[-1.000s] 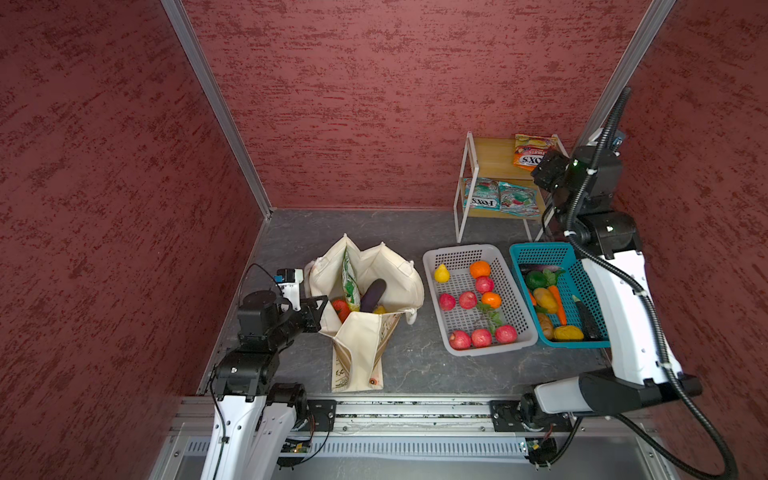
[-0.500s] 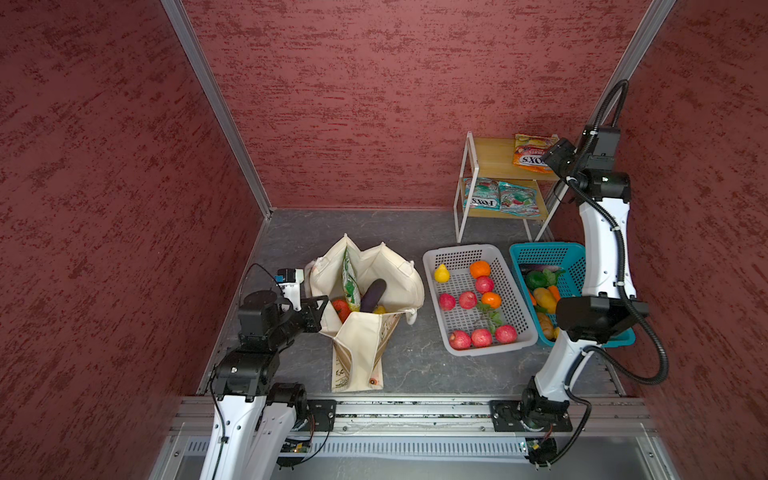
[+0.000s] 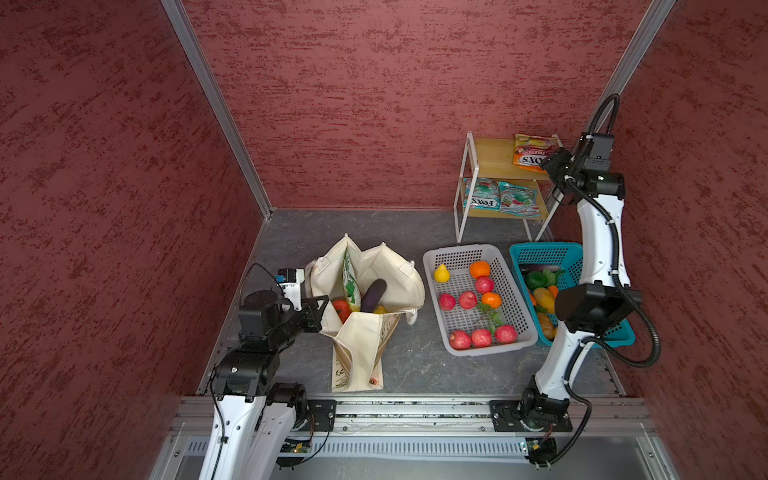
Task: Place the food into the grocery bag and tie it
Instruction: 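Grasp the orange FOX'S fruits candy bag on the shelf with the right gripper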
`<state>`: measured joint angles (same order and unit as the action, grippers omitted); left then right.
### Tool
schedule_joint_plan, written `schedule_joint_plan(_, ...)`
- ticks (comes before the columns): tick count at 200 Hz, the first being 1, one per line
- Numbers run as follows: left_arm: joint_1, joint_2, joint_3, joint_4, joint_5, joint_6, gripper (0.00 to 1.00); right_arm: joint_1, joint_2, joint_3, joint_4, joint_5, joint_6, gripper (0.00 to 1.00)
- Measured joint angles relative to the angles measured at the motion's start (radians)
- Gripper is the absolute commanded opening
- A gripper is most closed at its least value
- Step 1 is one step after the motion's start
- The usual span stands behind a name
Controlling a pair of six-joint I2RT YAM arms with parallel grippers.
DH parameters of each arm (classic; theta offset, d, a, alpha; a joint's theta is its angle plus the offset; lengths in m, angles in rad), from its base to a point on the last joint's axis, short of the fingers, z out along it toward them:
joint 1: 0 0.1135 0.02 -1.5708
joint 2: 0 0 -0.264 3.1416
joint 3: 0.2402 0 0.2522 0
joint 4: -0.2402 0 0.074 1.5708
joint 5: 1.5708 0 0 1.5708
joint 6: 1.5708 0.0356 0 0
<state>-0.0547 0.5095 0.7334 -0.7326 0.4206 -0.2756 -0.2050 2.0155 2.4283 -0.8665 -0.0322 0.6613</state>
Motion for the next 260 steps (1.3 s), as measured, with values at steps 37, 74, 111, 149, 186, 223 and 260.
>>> schedule_joint_plan(37, -0.002, 0.000, 0.000, 0.000, 0.000, 0.000, 0.00, -0.014, 0.008, 0.009, 0.003, -0.014, 0.017, 0.67)
schedule_joint_plan(74, -0.002, 0.000, 0.000, 0.001, 0.000, 0.000, 0.00, -0.040, 0.085, 0.086, 0.015, -0.056, 0.043, 0.63)
schedule_joint_plan(111, -0.002, 0.002, 0.000, 0.001, 0.000, 0.000, 0.00, -0.049, 0.139, 0.116, 0.052, -0.078, 0.055, 0.61)
schedule_joint_plan(149, -0.002, 0.005, 0.000, 0.002, 0.000, 0.000, 0.00, -0.050, 0.146, 0.116, 0.072, -0.088, 0.066, 0.57)
schedule_joint_plan(186, -0.002, 0.008, 0.000, 0.006, 0.000, 0.000, 0.00, -0.053, 0.167, 0.118, 0.108, -0.107, 0.089, 0.49)
schedule_joint_plan(223, -0.002, 0.008, 0.000, 0.007, 0.000, 0.000, 0.00, -0.054, 0.189, 0.118, 0.139, -0.130, 0.120, 0.23)
schedule_joint_plan(260, -0.001, 0.008, 0.000, 0.007, 0.000, 0.000, 0.00, -0.054, 0.197, 0.118, 0.146, -0.148, 0.155, 0.00)
